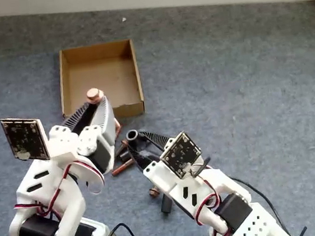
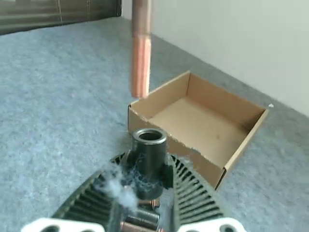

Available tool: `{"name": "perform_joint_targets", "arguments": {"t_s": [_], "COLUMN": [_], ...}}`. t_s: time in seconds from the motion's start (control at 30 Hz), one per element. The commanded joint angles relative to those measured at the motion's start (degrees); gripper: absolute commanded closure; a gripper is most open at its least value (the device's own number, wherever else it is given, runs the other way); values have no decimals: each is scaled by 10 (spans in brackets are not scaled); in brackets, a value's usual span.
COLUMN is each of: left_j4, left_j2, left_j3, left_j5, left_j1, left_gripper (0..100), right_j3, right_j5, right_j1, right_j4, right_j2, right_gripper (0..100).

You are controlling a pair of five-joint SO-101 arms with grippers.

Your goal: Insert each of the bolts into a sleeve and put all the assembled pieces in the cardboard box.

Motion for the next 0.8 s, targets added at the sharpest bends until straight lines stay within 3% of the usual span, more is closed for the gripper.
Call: {"name": "perform_joint_targets", "arguments": {"t_s": [0.0,0.7,0.77], "left_j4": [-20,-28,-27], "left_j2": [-6,-7,-7], "left_j3": [-6,76,78], "left_j5": [6,4,-42], "left_j1": [63,69,69], "left_gripper": [995,995,973], "right_j3": [-8,-8,-8], "right_j5": [6,6,4], "right_j1": [-6,0,11], "right_j4": [-26,-25,-25], "right_j2": [2,1,1], "right_gripper": [993,993,993]}}
